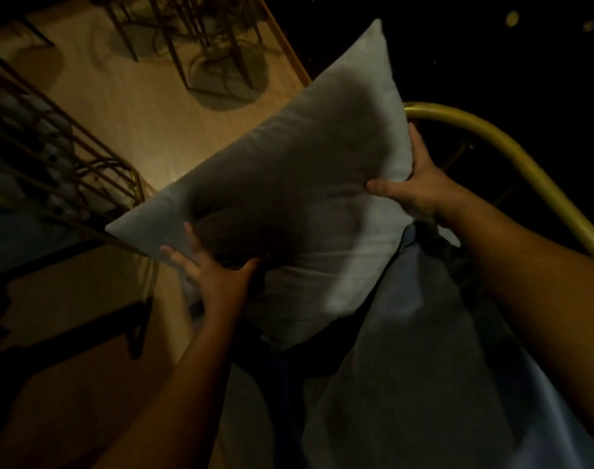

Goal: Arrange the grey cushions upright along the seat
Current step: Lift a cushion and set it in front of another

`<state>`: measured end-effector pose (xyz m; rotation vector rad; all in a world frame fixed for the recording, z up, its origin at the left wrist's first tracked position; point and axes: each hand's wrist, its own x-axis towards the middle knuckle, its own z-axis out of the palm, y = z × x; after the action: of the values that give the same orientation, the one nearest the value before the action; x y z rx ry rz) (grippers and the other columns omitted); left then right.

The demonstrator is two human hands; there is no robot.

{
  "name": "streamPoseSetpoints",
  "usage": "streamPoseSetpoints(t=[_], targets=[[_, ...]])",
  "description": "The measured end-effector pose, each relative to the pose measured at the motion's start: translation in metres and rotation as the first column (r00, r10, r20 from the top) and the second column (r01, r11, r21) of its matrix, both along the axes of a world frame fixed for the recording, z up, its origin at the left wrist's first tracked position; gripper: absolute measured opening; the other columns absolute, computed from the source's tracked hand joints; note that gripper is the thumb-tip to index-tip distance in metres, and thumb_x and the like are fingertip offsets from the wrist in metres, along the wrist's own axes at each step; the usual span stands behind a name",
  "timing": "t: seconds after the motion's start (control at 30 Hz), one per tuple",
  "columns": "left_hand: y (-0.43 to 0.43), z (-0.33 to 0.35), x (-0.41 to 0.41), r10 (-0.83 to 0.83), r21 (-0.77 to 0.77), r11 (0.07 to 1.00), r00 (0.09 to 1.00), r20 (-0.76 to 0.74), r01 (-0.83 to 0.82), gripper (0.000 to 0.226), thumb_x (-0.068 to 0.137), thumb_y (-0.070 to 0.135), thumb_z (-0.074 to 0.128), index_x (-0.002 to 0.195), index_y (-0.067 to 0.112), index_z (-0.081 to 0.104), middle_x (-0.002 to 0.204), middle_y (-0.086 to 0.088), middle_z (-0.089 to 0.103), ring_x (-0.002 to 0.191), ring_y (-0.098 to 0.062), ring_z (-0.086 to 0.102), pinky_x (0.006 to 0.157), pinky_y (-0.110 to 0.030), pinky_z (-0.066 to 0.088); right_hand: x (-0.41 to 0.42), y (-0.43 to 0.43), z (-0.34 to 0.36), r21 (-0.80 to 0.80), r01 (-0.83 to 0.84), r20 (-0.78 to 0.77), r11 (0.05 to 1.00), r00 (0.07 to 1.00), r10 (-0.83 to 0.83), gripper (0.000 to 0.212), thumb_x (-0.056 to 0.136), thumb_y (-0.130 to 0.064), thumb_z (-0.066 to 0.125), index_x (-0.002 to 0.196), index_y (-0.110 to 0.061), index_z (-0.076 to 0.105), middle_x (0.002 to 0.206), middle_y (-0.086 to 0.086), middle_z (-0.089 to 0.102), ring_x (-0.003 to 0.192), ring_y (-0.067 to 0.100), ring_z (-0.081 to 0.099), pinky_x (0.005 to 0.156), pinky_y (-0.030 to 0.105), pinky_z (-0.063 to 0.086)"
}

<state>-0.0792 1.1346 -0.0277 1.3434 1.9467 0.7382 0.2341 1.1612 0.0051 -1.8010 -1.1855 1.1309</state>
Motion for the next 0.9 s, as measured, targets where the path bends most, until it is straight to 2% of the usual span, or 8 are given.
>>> streamPoseSetpoints(t=[0.1,0.23,0.3,0.37,0.47,0.6,0.73,0.9], targets=[[0.004,-0.001,-0.001,0.099,-0.025,0.995,0.987,0.126,-0.097,0.116,0.070,0.026,0.078,0.146,0.037,-0.009,0.156,-0.018,-0.014,0.144,-0.035,-0.004,0.113,-0.041,0.015,-0.001,-0.003,-0.004,0.009,0.026,-0.032,1.000,0.999,-0.025,0.131,0.050,-0.054,0.086,0.149,-0.038,0.002,0.158,-0.004,0.019,0.140,0.019,0.029,0.110,0.048,0.036],[0.005,0.003,-0.011,0.076,0.078,0.993,0.977,0.197,-0.093,0.109,0.074,0.029,0.075,0.148,0.029,-0.005,0.159,-0.008,0.006,0.144,-0.030,0.010,0.107,-0.030,0.016,-0.006,-0.017,0.003,0.056,0.024,-0.056,0.998,0.998,-0.021,0.125,0.050,-0.059,0.086,0.148,-0.042,0.009,0.156,-0.009,0.024,0.139,0.013,0.032,0.110,0.047,0.037],[0.002,0.013,-0.010,0.051,0.135,0.987,0.975,0.214,-0.082,0.111,0.069,0.043,0.076,0.148,0.029,0.000,0.159,-0.004,0.010,0.144,-0.025,0.013,0.114,-0.036,0.016,-0.010,-0.025,0.014,0.105,-0.003,-0.067,0.994,0.998,0.010,0.116,0.057,-0.054,0.085,0.147,-0.045,0.012,0.154,-0.013,0.028,0.138,0.010,0.033,0.110,0.044,0.037],[0.001,0.028,-0.002,0.032,0.203,0.976,0.977,0.211,-0.076,0.110,0.069,0.044,0.076,0.148,0.028,0.002,0.158,-0.003,0.011,0.143,-0.018,0.014,0.117,-0.040,0.018,-0.015,-0.031,0.027,0.145,-0.019,-0.074,0.989,0.997,0.030,0.108,0.063,-0.046,0.085,0.147,-0.044,0.016,0.151,-0.014,0.034,0.136,0.009,0.038,0.108,0.044,0.040],[0.006,0.061,0.009,0.003,0.255,0.965,0.972,0.236,-0.065,0.108,0.070,0.038,0.077,0.148,0.031,0.002,0.157,-0.005,0.009,0.136,-0.010,0.013,0.113,-0.030,0.014,-0.017,-0.043,0.050,0.187,0.049,-0.083,0.981,0.996,-0.034,0.103,0.064,-0.041,0.086,0.146,-0.040,0.024,0.145,-0.012,0.044,0.130,0.008,0.046,0.105,0.043,0.043],[0.026,0.113,0.011,-0.111,0.402,0.916,0.967,0.228,0.010,0.110,0.064,0.045,0.075,0.148,0.028,0.006,0.156,-0.009,0.016,0.139,-0.016,0.017,0.115,-0.029,0.014,-0.024,-0.056,0.094,0.249,0.225,-0.136,0.942,0.971,-0.196,0.090,0.064,-0.034,0.085,0.141,-0.029,0.038,0.135,-0.010,0.054,0.119,0.007,0.054,0.099,0.036,0.048],[0.042,0.186,0.012,-0.181,0.469,0.880,0.965,0.188,0.073,0.114,0.061,0.055,0.067,0.149,0.022,0.003,0.153,-0.015,0.021,0.138,-0.023,0.023,0.106,-0.018,0.015,-0.033,-0.059,0.156,0.384,0.301,-0.120,0.873,0.954,-0.276,0.085,0.069,-0.032,0.083,0.139,-0.030,0.035,0.131,-0.016,0.051,0.118,0.002,0.051,0.094,0.018,0.045],[0.046,0.272,0.019,-0.298,0.525,0.837,0.931,0.209,0.150,0.108,0.066,0.051,0.076,0.147,0.038,0.005,0.150,-0.016,0.022,0.137,-0.034,0.026,0.112,-0.044,0.028,-0.037,-0.075,0.246,0.524,0.338,-0.070,0.781,0.932,-0.356,0.076,0.070,-0.051,0.076,0.133,-0.045,0.034,0.131,-0.020,0.050,0.119,-0.001,0.051,0.098,0.022,0.044]])
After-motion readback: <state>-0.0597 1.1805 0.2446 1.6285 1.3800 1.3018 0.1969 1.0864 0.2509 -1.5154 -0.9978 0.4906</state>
